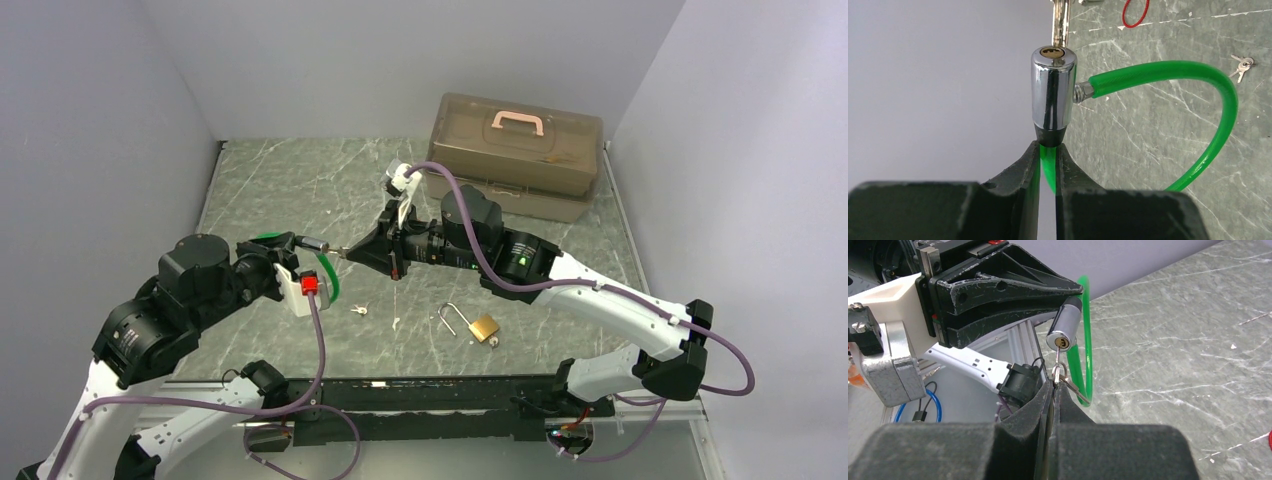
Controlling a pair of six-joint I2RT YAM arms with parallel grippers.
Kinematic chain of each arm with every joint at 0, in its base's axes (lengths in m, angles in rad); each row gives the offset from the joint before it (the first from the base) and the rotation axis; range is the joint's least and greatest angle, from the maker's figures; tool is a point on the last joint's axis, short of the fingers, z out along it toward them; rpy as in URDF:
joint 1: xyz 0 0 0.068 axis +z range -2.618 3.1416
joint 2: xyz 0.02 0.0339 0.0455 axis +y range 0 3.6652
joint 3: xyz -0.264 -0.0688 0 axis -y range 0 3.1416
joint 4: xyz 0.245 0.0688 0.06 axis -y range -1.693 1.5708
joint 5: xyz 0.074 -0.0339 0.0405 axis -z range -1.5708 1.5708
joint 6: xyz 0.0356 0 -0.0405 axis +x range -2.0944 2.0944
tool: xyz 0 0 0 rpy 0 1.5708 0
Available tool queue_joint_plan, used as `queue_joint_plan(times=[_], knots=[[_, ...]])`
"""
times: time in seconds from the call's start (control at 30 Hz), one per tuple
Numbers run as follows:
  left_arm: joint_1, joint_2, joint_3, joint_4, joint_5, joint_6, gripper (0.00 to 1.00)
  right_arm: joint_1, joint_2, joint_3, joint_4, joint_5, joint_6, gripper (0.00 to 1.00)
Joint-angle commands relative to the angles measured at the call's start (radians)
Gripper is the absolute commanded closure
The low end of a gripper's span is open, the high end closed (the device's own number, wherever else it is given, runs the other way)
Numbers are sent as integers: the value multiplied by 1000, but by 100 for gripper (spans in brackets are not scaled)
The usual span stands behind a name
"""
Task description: Unlock with the key
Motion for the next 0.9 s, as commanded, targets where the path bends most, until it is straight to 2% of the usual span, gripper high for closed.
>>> queue_joint_plan(times=[0.0, 0.87], knots=[[5, 1, 50, 68, 18, -10, 100, 0, 1, 44, 50, -3, -6, 100], [5, -22, 35, 43, 43, 7, 100, 0, 10, 35, 100, 21, 10, 100]])
